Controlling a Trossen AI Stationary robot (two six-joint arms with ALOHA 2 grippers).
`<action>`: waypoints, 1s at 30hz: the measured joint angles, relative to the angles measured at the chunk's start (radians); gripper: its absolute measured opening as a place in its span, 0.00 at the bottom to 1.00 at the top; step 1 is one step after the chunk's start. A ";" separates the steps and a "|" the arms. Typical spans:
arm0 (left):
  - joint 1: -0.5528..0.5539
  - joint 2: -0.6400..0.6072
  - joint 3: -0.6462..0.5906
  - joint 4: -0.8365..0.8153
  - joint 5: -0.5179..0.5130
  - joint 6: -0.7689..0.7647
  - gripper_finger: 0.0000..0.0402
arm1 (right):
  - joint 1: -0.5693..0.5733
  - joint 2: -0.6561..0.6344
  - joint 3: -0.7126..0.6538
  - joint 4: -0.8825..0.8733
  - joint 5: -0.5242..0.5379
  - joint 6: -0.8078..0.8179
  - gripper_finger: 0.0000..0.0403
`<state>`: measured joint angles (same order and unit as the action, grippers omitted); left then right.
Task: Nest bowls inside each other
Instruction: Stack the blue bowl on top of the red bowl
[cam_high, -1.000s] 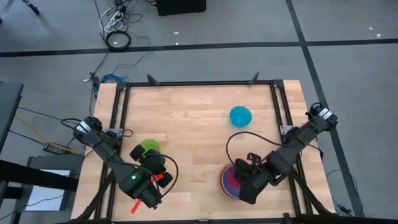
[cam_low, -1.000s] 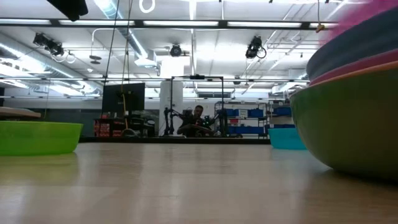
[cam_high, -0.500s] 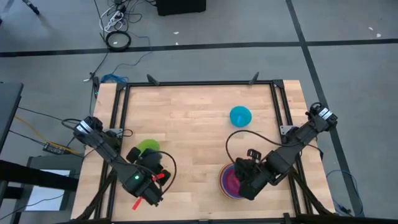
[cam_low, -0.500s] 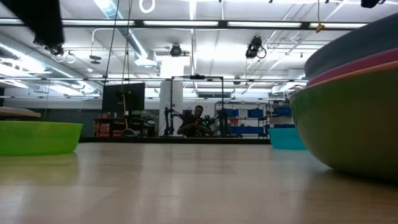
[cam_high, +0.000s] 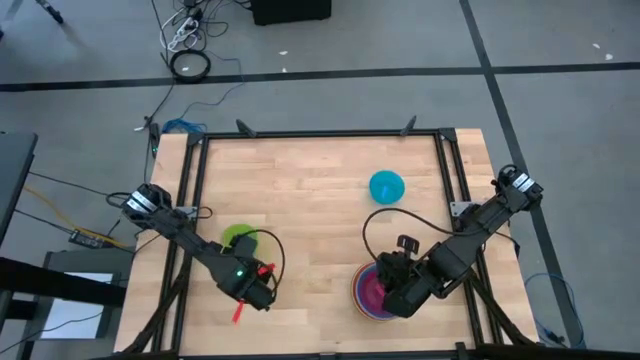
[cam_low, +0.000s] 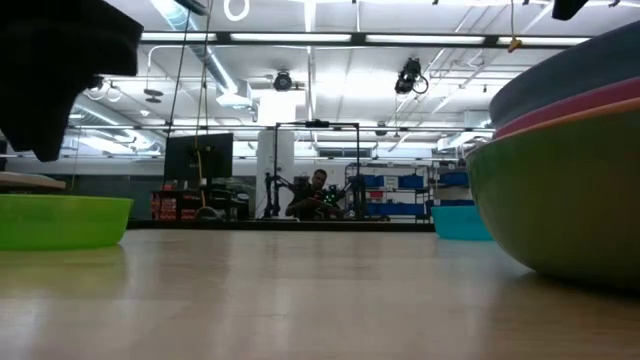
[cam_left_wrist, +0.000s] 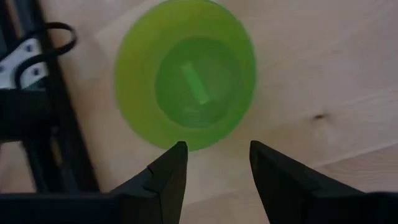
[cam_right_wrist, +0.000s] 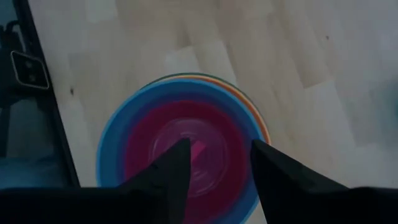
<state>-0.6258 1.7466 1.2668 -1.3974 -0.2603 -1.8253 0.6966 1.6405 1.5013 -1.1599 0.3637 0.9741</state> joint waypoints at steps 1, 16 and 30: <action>0.006 0.000 -0.007 0.014 -0.003 0.016 0.45 | -0.003 0.000 0.000 0.000 0.001 0.000 0.38; 0.057 0.000 -0.061 0.044 -0.096 0.070 0.45 | -0.178 -0.001 -0.002 -0.421 0.230 0.170 0.38; 0.015 0.000 0.042 0.068 -0.082 0.102 0.45 | -0.688 -0.013 -0.163 -0.047 -0.007 -0.350 0.39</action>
<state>-0.6106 1.7470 1.3088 -1.3291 -0.3420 -1.7231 0.0091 1.6273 1.3382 -1.2066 0.3567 0.6239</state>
